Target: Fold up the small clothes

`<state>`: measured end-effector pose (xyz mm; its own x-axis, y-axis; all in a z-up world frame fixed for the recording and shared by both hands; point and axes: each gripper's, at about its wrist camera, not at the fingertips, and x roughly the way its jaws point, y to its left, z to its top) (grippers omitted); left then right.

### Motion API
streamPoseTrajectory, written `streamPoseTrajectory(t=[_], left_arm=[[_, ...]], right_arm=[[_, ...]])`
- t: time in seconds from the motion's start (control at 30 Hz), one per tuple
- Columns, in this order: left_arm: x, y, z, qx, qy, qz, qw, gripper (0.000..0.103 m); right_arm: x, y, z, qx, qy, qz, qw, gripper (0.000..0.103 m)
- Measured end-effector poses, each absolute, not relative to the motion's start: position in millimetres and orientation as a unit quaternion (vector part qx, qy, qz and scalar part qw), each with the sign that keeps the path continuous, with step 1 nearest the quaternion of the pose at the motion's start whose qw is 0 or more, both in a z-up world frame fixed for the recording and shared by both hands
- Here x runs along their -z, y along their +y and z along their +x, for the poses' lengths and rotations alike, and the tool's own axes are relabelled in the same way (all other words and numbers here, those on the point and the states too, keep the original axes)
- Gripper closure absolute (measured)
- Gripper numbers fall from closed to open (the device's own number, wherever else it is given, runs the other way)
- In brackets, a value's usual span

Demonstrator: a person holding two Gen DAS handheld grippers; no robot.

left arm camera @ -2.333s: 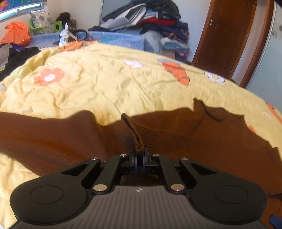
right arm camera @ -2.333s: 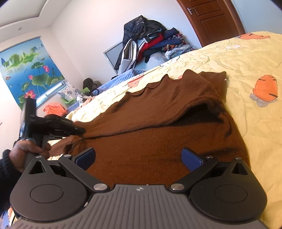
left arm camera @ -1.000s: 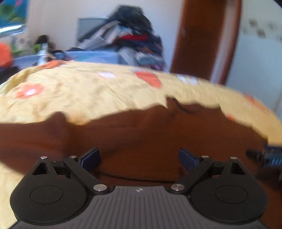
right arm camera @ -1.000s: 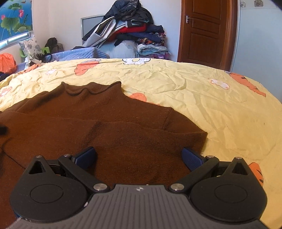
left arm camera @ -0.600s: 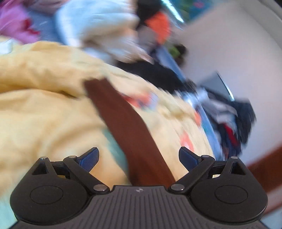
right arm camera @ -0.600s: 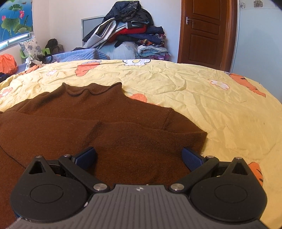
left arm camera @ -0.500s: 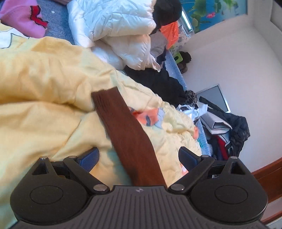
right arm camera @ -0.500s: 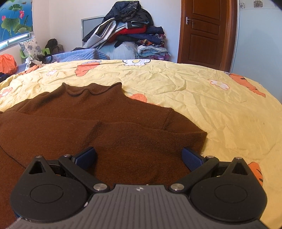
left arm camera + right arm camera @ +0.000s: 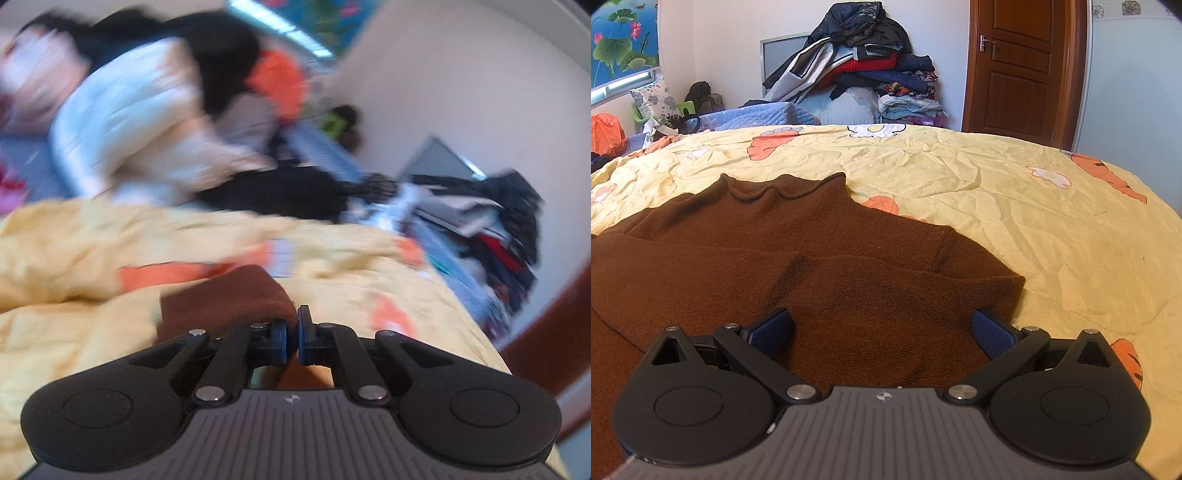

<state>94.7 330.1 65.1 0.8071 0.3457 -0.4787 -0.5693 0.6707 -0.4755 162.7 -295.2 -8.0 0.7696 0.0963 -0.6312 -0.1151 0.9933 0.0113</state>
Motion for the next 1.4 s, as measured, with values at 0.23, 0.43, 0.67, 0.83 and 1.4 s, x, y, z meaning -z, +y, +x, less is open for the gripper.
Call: streamPoseTrajectory(t=[0.23,0.43,0.67,0.83,1.4], left_arm=[[-91.3,95.4,135.7,0.029,0.215,-0.135,0.967,0.098],[-38.0,-47.2,124.4,0.161,0.341,0.034,0.926,0.088],[-23.5,-1.5,56.2,0.117,0.268,-0.031,0.956,0.003],[-6.2,30.8,54.9,0.077,0.306,-0.103,0.943,0.003],[-1.7,43.2,54.9,0.074,0.295,-0.146,0.941,0.000]], right_arm=[[7.4,-296.7,162.2,-0.058,0.333,-0.004,0.941,0.000],[7.0,-298.4,161.3,-0.061,0.330,0.008,0.942,0.000],[6.8,-301.8,160.5,-0.065,0.327,0.021,0.943,0.000],[4.5,-288.8,159.9,-0.053,0.337,-0.023,0.940,0.000],[-15.7,-258.5,170.1,-0.198,0.436,0.233,0.847,0.000]])
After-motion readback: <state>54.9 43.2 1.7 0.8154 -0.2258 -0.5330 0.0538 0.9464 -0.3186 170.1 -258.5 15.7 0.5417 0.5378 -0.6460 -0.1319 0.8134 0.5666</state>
